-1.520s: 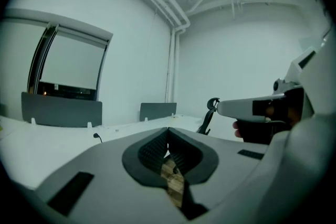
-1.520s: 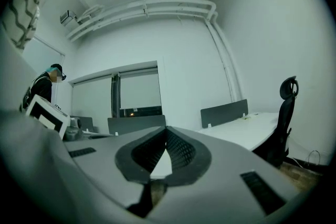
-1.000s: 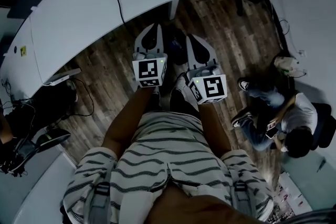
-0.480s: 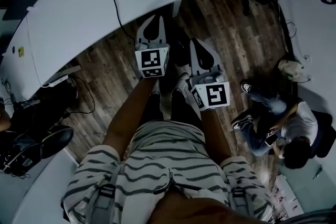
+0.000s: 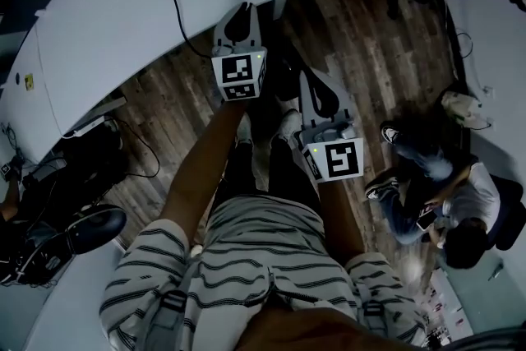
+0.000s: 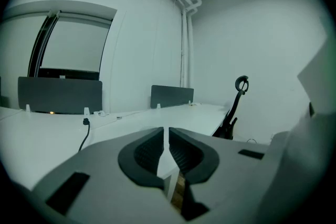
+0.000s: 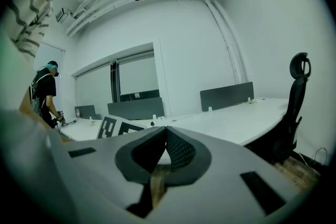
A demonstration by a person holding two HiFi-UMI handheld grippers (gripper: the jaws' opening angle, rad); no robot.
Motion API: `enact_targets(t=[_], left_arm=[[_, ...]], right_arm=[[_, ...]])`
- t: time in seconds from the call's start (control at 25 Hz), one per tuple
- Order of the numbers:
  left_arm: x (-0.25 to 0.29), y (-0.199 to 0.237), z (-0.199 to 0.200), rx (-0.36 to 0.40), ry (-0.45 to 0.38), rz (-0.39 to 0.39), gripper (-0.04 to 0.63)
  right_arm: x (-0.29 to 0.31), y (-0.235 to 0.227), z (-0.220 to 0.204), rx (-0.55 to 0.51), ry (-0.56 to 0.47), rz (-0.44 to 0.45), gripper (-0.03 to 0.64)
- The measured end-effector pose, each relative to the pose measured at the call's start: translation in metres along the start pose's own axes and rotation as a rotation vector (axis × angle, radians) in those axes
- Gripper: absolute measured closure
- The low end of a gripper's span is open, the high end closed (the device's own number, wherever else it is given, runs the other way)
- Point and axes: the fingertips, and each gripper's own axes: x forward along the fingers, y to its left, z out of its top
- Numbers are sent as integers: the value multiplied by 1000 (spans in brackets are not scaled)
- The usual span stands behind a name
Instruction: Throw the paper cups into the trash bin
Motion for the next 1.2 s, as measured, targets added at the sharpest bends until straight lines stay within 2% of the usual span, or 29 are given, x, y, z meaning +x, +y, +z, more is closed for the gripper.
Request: enact_targets(t=[0.28, 0.56, 0.84, 1.2], left_arm=[[26, 14, -17, -7, 15, 8, 561], [53, 17, -31, -3, 28, -1, 472], [85, 34, -44, 0, 48, 27, 395], [113, 45, -62, 27, 98, 53, 298]], right_arm=[[5, -2, -16, 20, 22, -10, 607], [10, -5, -29, 32, 41, -19, 607], [21, -7, -35, 52, 54, -31, 607], [26, -13, -48, 19, 79, -37, 607]])
